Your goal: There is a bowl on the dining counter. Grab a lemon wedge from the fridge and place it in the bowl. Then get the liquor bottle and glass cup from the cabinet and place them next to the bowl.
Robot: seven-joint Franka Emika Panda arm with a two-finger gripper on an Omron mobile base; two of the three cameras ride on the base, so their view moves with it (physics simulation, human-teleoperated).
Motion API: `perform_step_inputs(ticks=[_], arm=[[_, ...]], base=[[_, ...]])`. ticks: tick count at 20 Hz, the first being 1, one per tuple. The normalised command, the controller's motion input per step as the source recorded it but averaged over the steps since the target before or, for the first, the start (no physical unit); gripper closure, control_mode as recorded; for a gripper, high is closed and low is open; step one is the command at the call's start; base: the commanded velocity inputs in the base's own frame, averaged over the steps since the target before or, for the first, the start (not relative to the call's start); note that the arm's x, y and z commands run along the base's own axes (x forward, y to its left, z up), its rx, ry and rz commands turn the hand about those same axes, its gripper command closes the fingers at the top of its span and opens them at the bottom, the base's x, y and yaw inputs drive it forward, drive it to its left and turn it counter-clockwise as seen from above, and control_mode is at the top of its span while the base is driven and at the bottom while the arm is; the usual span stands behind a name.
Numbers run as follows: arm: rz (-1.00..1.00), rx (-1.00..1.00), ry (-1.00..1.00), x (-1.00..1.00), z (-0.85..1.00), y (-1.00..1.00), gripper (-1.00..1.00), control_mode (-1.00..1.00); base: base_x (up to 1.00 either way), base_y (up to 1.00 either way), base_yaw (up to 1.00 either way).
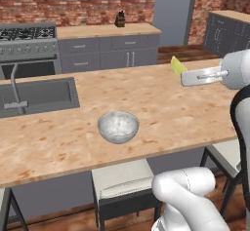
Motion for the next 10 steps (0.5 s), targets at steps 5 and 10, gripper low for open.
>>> perform_step_inputs(ticks=[5,10], arm=[[0.00,-0.02,0.14,0.89,-0.38,0.16,1.00,-1.00],[0.00,-0.17,0.02,0.51,-0.72,0.41,1.00,-1.00]], base=[[0.00,0.00,0.00],[0.00,0.00,0.00]])
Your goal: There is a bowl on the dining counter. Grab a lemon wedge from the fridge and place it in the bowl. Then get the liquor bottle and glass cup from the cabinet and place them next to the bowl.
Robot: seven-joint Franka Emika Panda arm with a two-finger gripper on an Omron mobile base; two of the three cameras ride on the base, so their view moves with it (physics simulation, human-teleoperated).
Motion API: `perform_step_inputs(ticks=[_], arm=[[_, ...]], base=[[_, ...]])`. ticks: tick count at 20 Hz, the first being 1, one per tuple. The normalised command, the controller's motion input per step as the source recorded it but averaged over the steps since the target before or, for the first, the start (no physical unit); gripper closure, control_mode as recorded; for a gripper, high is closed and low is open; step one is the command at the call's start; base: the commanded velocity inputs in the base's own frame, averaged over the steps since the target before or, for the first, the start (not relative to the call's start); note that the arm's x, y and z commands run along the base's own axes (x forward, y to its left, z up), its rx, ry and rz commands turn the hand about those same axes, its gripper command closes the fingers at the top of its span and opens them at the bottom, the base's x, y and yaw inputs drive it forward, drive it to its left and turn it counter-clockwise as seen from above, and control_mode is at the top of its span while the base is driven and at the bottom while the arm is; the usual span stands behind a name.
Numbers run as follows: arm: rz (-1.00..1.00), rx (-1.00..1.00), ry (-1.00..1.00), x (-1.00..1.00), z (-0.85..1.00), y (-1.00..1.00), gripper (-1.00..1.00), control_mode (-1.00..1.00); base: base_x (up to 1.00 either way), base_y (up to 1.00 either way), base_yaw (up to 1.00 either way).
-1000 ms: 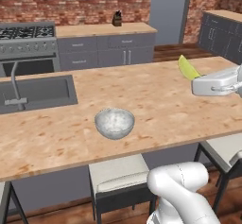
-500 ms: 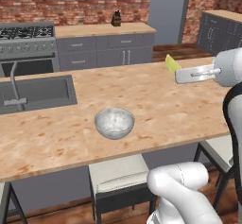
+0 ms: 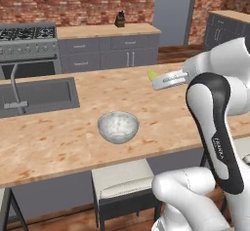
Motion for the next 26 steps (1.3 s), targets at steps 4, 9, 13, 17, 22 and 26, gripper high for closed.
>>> perform_step_inputs(ticks=[4,9,13,17,22,26], arm=[[0.00,-0.12,0.10,0.35,-0.55,0.39,1.00,-1.00],[0.00,-0.10,0.16,0.27,-0.46,0.29,1.00,-1.00],[0.00,-0.06,0.27,0.31,-0.28,0.05,1.00,-1.00],[0.00,-0.03,0.26,0.27,-0.22,0.00,1.00,-1.00],[0.00,-0.04,0.07,0.07,-0.17,0.00,1.00,-1.00],[0.00,-0.10,0.00,0.00,-0.15,0.03,1.00,-1.00]], base=[[0.00,0.00,0.00],[0.00,0.00,0.00],[0.00,0.00,0.00],[0.00,0.00,0.00],[0.00,0.00,0.00],[0.00,0.00,0.00]])
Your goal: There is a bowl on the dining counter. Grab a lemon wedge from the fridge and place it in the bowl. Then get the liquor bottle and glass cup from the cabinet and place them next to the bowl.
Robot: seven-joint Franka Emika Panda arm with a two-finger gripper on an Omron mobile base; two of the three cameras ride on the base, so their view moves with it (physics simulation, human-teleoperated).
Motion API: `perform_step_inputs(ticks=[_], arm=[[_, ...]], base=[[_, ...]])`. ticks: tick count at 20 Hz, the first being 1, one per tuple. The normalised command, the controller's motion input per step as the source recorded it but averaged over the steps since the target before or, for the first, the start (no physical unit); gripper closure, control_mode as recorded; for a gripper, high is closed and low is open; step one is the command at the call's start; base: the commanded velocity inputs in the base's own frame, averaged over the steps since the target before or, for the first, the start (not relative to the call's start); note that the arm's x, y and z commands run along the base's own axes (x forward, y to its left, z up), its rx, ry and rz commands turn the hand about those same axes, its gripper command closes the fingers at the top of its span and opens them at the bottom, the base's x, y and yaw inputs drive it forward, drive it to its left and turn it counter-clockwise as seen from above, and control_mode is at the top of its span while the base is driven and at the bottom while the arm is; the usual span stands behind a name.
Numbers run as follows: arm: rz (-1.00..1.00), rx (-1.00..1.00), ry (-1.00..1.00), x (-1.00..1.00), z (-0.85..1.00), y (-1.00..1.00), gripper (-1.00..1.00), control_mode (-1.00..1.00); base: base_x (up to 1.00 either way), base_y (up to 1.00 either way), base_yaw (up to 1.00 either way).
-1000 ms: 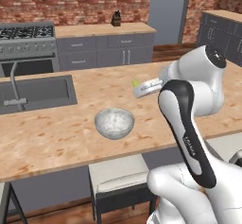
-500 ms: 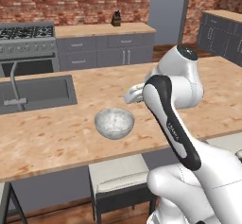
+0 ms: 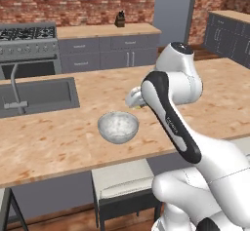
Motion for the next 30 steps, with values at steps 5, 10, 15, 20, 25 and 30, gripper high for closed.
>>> perform_step_inputs(ticks=[5,10,15,20,25,30], arm=[[0.00,-0.10,0.04,0.13,-0.22,0.02,1.00,-1.00],[0.00,-0.04,0.07,0.26,-0.28,0.00,1.00,-1.00],[0.00,0.00,0.15,0.42,-0.25,0.00,1.00,-1.00],[0.00,0.00,0.10,0.41,-0.30,0.00,1.00,-1.00],[0.00,0.00,0.04,0.39,-0.33,0.00,1.00,-1.00],[0.00,-0.02,0.03,0.41,-0.34,0.05,1.00,-1.00]], base=[[0.00,0.00,0.00],[0.00,0.00,0.00],[0.00,0.00,0.00],[0.00,0.00,0.00],[0.00,0.00,0.00],[0.00,0.00,0.00]])
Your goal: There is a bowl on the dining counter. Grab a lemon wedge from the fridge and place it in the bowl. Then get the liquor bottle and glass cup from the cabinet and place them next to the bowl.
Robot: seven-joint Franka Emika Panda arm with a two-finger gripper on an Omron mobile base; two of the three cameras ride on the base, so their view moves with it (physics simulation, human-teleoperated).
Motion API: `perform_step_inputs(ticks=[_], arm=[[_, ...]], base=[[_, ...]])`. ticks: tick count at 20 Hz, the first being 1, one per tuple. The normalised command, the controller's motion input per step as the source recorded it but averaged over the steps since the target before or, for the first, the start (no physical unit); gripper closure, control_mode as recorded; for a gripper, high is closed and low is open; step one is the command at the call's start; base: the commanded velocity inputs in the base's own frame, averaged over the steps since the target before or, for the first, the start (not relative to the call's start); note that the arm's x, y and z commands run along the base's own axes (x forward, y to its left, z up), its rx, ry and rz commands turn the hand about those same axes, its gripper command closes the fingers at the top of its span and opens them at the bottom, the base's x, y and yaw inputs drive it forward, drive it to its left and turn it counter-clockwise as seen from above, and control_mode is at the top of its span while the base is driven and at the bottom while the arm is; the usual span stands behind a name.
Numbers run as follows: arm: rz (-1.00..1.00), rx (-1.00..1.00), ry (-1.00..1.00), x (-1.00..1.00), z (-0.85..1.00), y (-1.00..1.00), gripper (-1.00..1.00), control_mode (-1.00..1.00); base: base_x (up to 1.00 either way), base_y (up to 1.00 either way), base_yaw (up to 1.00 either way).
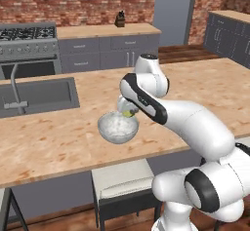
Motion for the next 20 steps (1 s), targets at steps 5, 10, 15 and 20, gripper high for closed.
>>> perform_step_inputs(ticks=[5,10,15,20], arm=[[0.00,-0.03,0.06,0.43,-0.35,0.11,1.00,-1.00],[0.00,-0.04,0.09,0.45,-0.33,0.19,1.00,-1.00],[0.00,-0.05,0.10,0.31,-0.34,0.17,1.00,-1.00],[0.00,-0.05,0.09,0.23,-0.34,0.14,1.00,-1.00]], base=[[0.00,0.00,0.00],[0.00,0.00,0.00],[0.00,0.00,0.00],[0.00,0.00,0.00]])
